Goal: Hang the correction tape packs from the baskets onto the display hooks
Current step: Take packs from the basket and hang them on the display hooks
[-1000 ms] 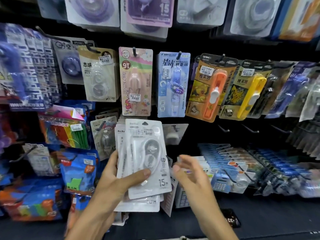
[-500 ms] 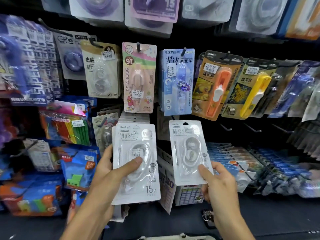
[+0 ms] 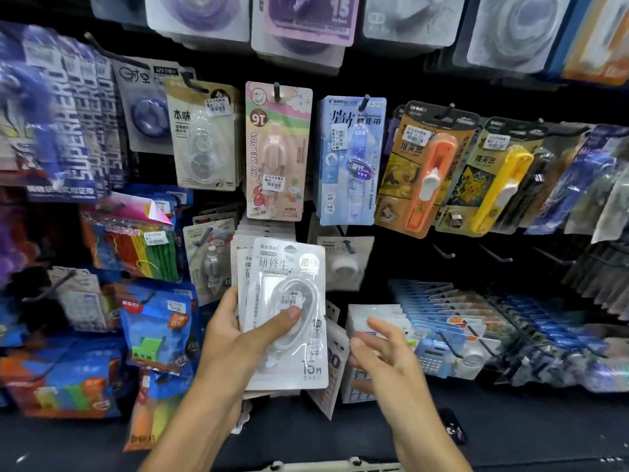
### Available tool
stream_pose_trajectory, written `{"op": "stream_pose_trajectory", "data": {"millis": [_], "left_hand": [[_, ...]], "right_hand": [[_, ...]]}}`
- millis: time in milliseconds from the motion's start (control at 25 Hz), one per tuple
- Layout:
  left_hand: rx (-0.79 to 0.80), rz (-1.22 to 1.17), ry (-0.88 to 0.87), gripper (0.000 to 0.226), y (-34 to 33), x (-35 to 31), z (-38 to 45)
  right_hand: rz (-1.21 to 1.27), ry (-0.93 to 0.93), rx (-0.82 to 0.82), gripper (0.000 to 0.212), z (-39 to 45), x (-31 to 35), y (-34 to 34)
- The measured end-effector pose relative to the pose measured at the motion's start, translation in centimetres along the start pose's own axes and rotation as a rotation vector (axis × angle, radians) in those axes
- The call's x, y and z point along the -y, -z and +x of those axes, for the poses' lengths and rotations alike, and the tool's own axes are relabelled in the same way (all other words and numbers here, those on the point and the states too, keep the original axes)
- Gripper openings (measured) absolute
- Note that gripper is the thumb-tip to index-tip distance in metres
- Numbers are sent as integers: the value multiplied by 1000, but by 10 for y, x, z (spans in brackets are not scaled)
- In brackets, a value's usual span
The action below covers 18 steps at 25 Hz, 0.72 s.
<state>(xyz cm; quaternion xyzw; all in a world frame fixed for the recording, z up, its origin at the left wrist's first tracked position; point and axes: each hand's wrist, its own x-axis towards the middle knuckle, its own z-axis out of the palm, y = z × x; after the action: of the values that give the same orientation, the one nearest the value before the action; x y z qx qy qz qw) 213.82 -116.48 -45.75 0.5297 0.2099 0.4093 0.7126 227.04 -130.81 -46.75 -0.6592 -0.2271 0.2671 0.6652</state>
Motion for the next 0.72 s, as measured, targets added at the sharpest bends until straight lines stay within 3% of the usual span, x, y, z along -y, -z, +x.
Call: {"op": "stream_pose_trajectory", "data": {"millis": [80,160,240,280,400,560,720], "left_hand": [[5,16,5,58,-4,2,0],[51,32,16,62,-6,1,-1],[75,3,44,70,-8,1,-3],[57,-31,65,65,-8,-1,-3],[-46,-75,81,24,-4,-6,0],[-171,-45,51,21,3,-15,2],[-200,-52,48,20,5,-17,2]], "right_hand": [[32,42,182,27,-5,1,-12],[-40,92,223,19,-5,1,-21],[-73,96,177,1,-1,1,-25],[-34,79,166,5,1,0,-25],[92,33,25,10,5,6,-14],[-118,137,-198,15,8,12,13],[-128,148,-243,11,1,13,15]]}}
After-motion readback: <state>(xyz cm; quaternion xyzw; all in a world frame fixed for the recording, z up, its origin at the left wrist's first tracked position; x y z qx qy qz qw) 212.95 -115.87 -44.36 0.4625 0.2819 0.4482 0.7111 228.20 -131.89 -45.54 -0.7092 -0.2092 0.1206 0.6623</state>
